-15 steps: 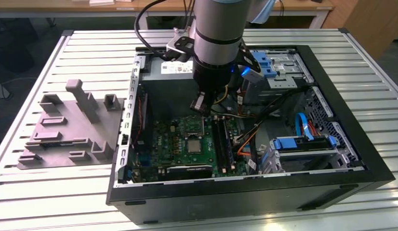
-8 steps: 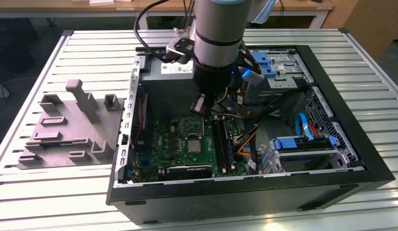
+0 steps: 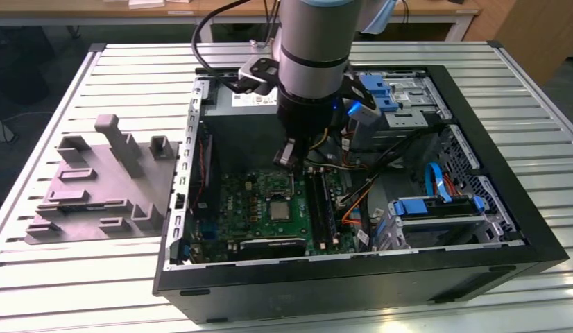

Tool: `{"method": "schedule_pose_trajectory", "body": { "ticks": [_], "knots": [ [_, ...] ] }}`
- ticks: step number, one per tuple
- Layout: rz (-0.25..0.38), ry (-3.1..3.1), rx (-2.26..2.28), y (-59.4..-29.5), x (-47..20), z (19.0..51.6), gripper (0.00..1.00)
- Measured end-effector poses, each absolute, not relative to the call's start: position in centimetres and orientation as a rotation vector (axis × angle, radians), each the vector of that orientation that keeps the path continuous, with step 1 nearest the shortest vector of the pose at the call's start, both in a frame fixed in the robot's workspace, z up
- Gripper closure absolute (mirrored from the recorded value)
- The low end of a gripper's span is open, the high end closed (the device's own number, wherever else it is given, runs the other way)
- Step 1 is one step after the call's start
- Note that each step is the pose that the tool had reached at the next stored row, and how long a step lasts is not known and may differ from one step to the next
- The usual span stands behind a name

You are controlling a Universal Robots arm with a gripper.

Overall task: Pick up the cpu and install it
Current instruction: 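Close the cpu cover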

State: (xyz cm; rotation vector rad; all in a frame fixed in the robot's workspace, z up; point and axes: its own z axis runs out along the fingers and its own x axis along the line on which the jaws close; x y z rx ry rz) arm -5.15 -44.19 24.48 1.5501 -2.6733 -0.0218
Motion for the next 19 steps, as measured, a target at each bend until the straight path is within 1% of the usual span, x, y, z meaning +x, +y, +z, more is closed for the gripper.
{"method": "schedule_pose_trajectory", "body": {
  "ticks": [19],
  "knots": [
    [0.001,-2.661,1.555,-44.93,-5.23,24.41,0.89]
  ]
}}
